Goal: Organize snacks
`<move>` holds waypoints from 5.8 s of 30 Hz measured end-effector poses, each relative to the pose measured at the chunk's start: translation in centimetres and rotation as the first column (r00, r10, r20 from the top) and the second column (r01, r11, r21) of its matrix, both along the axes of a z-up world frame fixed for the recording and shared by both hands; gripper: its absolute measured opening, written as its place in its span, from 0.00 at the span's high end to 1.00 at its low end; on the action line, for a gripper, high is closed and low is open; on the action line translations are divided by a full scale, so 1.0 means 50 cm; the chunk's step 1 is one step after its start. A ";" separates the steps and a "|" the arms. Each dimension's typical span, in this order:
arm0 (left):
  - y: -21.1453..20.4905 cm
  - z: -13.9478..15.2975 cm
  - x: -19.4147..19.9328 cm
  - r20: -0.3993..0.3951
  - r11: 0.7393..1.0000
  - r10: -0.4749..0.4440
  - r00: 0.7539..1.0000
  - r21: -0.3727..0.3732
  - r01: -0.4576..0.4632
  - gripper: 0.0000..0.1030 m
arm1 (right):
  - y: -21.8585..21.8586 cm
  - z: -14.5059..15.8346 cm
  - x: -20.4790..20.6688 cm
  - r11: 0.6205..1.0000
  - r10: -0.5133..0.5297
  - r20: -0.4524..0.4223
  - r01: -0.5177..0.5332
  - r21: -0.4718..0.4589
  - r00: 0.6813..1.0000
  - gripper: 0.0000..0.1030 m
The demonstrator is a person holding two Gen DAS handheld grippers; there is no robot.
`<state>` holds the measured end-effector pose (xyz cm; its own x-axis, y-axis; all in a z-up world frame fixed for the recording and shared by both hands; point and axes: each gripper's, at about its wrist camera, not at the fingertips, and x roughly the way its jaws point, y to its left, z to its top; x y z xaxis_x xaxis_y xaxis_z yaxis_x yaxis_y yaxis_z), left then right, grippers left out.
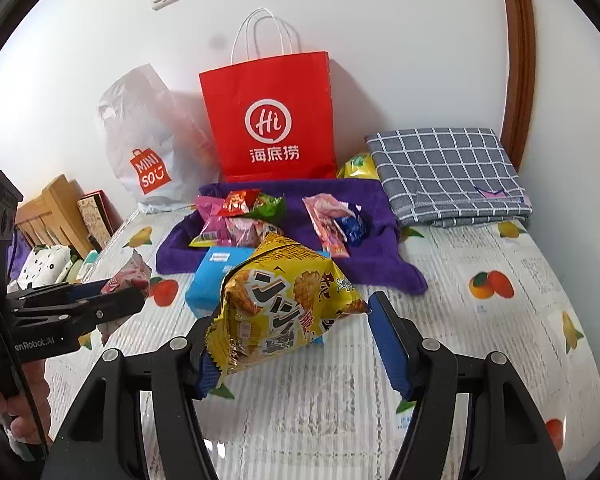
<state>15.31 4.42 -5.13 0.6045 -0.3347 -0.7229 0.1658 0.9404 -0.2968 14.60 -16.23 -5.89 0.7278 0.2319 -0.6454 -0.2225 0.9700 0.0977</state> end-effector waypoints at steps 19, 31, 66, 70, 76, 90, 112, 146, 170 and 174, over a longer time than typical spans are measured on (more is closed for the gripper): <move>0.005 0.024 0.070 0.006 1.000 0.011 1.000 -0.014 -0.011 0.56 | 0.014 0.012 0.087 1.000 0.013 0.008 -0.013 0.009 1.000 0.37; 0.009 0.040 0.111 0.021 1.000 0.017 1.000 -0.004 -0.017 0.56 | 0.023 0.010 0.125 1.000 0.022 0.006 -0.022 0.008 1.000 0.37; 0.098 0.025 0.292 -0.003 0.991 0.122 0.993 0.047 -0.121 0.56 | 0.012 0.002 0.349 1.000 0.015 -0.021 -0.014 0.025 1.000 0.37; 0.099 0.007 0.314 -0.017 0.991 0.125 0.992 0.042 -0.124 0.56 | 0.008 -0.005 0.378 1.000 0.016 -0.029 -0.016 0.023 0.999 0.37; 0.076 -0.027 0.349 -0.042 0.994 0.104 0.994 0.037 -0.103 0.56 | -0.004 -0.033 0.415 1.000 0.018 -0.055 -0.018 -0.001 0.998 0.37; -0.017 -0.082 0.429 -0.073 0.998 0.031 0.997 0.048 -0.027 0.56 | -0.041 -0.138 0.447 0.998 0.006 -0.162 -0.017 -0.066 0.987 0.37; -0.074 -0.101 0.452 -0.025 0.978 0.017 1.000 0.208 -0.011 0.53 | -0.017 -0.194 0.455 0.989 0.003 -0.197 -0.032 -0.144 0.980 0.37; -0.050 -0.038 0.390 -0.012 0.985 0.039 0.999 0.168 -0.036 0.26 | 0.002 -0.121 0.414 0.995 0.003 -0.131 -0.015 -0.094 0.991 0.23; -0.020 0.067 0.084 0.038 0.986 0.104 0.994 0.124 -0.108 0.16 | -0.004 0.039 0.103 0.993 -0.105 -0.039 0.103 -0.056 0.994 0.17; -0.024 0.077 0.037 0.053 0.987 0.092 0.994 0.125 -0.098 0.12 | -0.012 0.054 0.052 0.989 -0.135 -0.021 0.134 -0.059 0.991 0.06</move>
<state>17.14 3.22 -1.29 0.6634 -0.1810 -0.7261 0.0847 0.9822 -0.1674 17.21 -16.82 -3.18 0.7333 0.0948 -0.6732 -0.0876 0.9951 0.0448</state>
